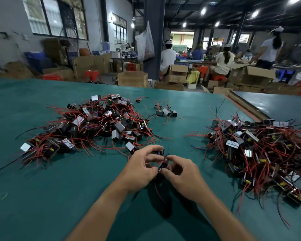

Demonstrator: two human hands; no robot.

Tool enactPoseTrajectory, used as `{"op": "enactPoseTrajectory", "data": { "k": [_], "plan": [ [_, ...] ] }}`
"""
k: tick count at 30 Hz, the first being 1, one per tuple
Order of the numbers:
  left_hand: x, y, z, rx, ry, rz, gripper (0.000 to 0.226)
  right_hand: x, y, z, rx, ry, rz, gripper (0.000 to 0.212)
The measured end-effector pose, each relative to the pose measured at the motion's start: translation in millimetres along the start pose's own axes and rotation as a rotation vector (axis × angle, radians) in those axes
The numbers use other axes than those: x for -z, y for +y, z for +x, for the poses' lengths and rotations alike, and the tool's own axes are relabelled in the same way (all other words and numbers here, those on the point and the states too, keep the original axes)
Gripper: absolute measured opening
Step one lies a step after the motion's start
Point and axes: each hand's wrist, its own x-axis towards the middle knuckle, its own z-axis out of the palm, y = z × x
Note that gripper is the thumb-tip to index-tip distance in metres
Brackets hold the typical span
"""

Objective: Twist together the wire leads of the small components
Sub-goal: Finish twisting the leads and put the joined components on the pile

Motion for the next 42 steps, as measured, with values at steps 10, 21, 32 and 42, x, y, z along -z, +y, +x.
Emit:
{"op": "enactPoseTrajectory", "data": {
  "k": [10,21,32,42],
  "plan": [
    [6,-5,3,-0.031,0.203,0.08,0.067,14,9,7,-0.125,0.342,0.077,0.023],
    [12,-16,1,0.217,0.249,0.527,0.099,23,11,6,-0.282,0.248,-0.063,0.034],
    [5,-11,1,0.156,0.187,0.459,0.068,22,10,4,-0.227,0.16,-0.164,0.008],
    [2,-20,3,0.197,0.071,0.46,0.033,34,10,5,-0.231,0.509,-0.098,0.02]
  ]
}}
